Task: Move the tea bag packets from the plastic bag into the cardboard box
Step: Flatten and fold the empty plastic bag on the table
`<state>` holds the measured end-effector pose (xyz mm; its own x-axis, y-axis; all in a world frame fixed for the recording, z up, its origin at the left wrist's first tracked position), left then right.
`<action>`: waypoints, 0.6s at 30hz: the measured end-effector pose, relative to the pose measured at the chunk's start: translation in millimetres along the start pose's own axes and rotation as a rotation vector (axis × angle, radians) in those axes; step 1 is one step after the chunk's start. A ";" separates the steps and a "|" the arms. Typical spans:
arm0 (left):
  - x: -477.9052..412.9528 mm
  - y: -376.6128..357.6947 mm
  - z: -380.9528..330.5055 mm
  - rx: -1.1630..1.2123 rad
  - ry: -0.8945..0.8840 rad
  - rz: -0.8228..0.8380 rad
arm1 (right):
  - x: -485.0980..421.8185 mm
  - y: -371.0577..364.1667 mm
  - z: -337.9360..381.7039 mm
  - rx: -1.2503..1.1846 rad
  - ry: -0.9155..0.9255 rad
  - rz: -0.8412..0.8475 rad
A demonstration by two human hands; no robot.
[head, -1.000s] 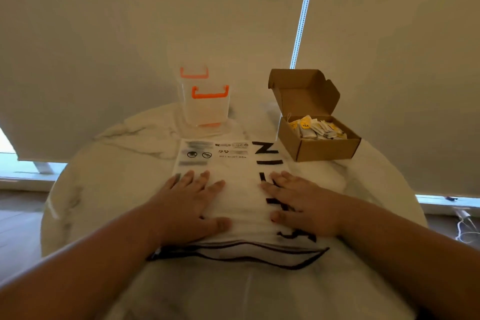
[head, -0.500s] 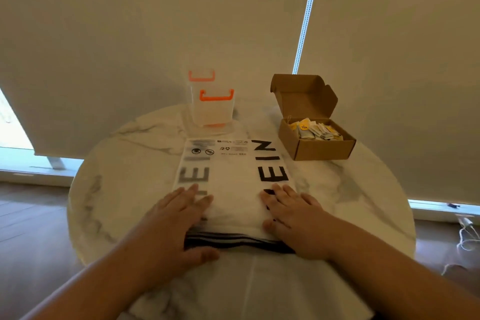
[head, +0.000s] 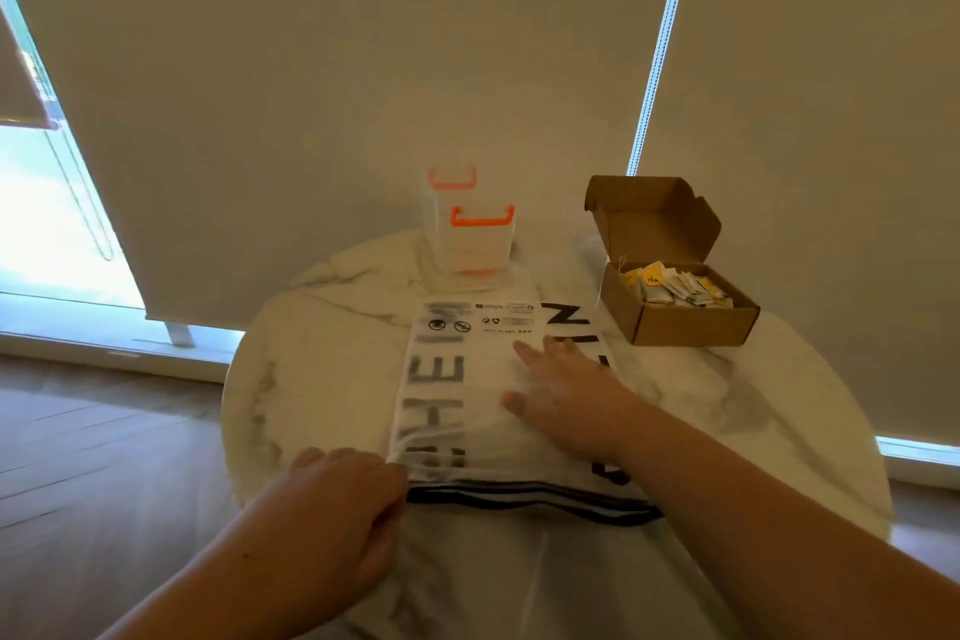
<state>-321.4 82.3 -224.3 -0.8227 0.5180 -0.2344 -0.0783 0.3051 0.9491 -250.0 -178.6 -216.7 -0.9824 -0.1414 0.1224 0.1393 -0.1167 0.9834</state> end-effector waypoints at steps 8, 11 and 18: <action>-21.2 -10.0 10.9 0.119 0.106 0.067 | -17.6 -28.8 -20.1 0.144 0.010 0.037; -16.2 -16.7 15.4 0.138 0.114 0.023 | -17.8 -22.9 -17.9 0.134 -0.005 0.047; -7.7 -21.8 6.5 0.275 0.146 -0.104 | 63.5 8.5 79.5 -0.324 0.423 -0.202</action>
<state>-309.8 76.9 -244.6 -0.8918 0.3590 -0.2754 -0.0270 0.5653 0.8244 -321.1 -110.4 -189.8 -0.8674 -0.4583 -0.1938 0.0503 -0.4683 0.8821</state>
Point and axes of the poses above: each hand's wrist, its own x-axis away from the middle knuckle, its own y-axis out of the back of the hand, z = x × y, the point moved 2 cm from there along -x, towards the middle knuckle, and after that the axes turned 2 degrees about x, right-handed, at the moved point
